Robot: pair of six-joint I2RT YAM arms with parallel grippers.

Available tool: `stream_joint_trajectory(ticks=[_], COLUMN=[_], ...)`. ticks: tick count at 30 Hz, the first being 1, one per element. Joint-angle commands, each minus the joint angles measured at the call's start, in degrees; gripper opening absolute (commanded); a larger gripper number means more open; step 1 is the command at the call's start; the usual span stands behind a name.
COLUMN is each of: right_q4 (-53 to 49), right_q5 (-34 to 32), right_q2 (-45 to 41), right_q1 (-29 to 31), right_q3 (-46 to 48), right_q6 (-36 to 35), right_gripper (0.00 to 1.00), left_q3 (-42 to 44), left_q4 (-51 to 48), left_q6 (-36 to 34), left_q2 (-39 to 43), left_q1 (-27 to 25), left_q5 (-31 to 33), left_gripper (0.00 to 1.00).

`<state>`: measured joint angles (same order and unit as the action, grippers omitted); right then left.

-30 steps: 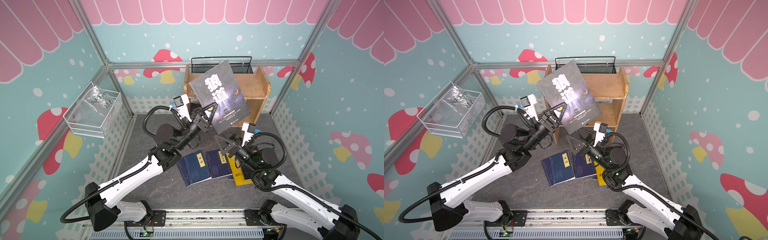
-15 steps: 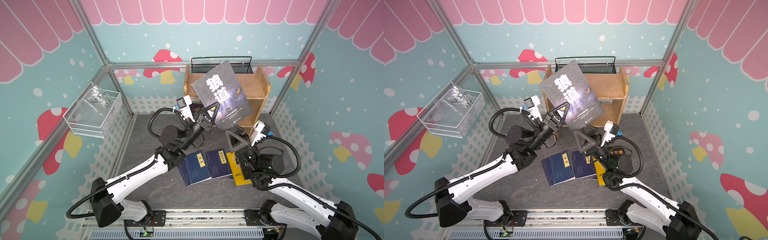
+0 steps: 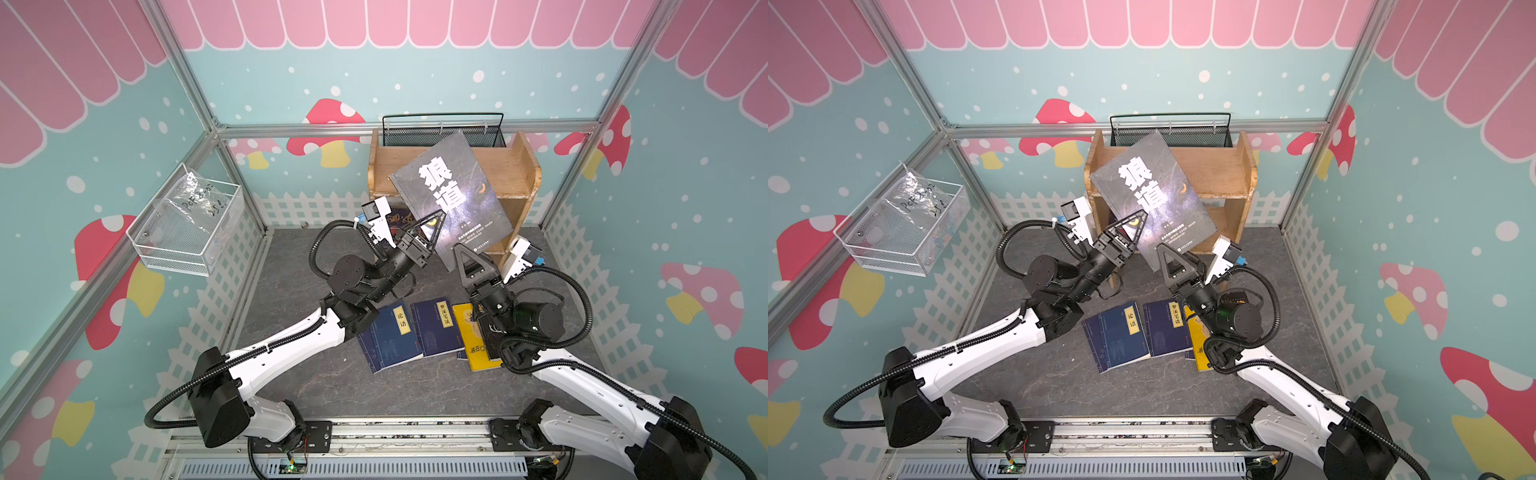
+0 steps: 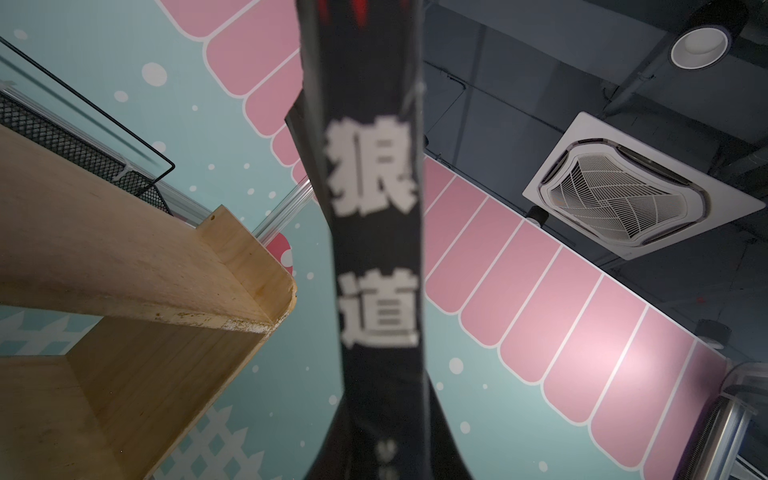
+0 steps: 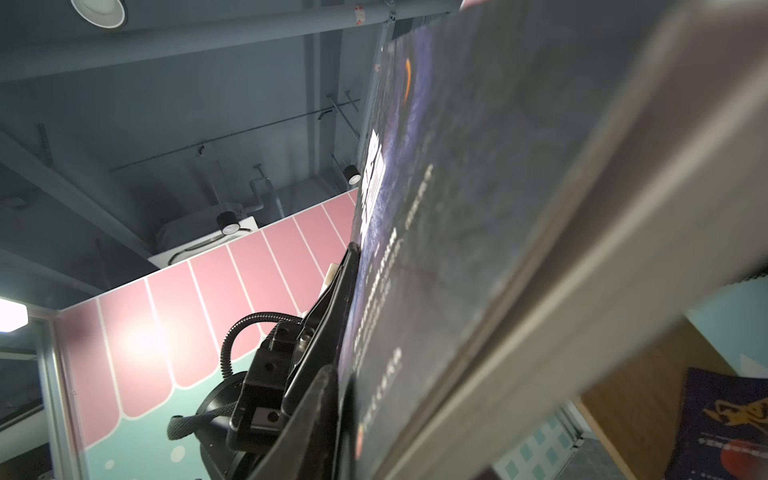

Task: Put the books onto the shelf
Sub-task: 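Tilt the black book flat and lower it onto the purple book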

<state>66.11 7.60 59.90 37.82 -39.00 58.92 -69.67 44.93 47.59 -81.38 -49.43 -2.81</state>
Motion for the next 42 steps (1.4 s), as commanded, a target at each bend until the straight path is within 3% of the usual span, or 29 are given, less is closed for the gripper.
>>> stream_joint_trajectory(ticks=[1,4,7,11,19,25,28,34,42], right_q4=[2.11,-0.29,-2.35,-6.25,-26.53,-37.75,-39.78,-38.54,-32.38], right_q5=[-1.87,-0.56,3.59,9.66,23.25,31.26,33.28,35.56,36.69], right_q2=[-0.73,-1.05,-2.03,-4.16,-10.95,-13.25,-13.75,-13.09,-12.05], right_q1=[-1.37,-3.93,-8.12,-12.78,-19.56,-23.06,-23.83,-24.55,-24.67], right_q3=[0.32,0.68,1.12,0.53,-4.86,-9.21,-10.18,-9.83,-6.58], right_q6=[3.69,7.85,12.09,14.21,11.48,8.95,8.73,10.97,15.07], right_gripper=[0.26,0.21,0.17,0.14,0.12,0.12,0.11,0.11,0.11], left_q3=[0.69,2.45,3.14,2.87,4.24,-1.19,-2.93,1.24,2.45], left_q4=[4.89,3.51,-1.59,-10.99,-28.68,-43.94,-50.45,-42.11,-32.47], left_q6=[0.09,-2.23,-5.76,-9.39,-8.80,-14.18,-15.16,-8.16,-0.81], left_q2=[1.05,2.17,4.87,8.99,16.90,16.99,16.19,14.85,10.41], left_q1=[-0.48,-0.39,0.33,2.75,12.44,20.45,23.92,27.52,27.46], left_q5=[-0.77,0.95,1.53,1.55,-3.68,-23.50,-27.26,-38.23,-44.38], left_gripper=[0.12,0.46,0.70,0.83,0.88,0.87,0.87,0.86,0.76])
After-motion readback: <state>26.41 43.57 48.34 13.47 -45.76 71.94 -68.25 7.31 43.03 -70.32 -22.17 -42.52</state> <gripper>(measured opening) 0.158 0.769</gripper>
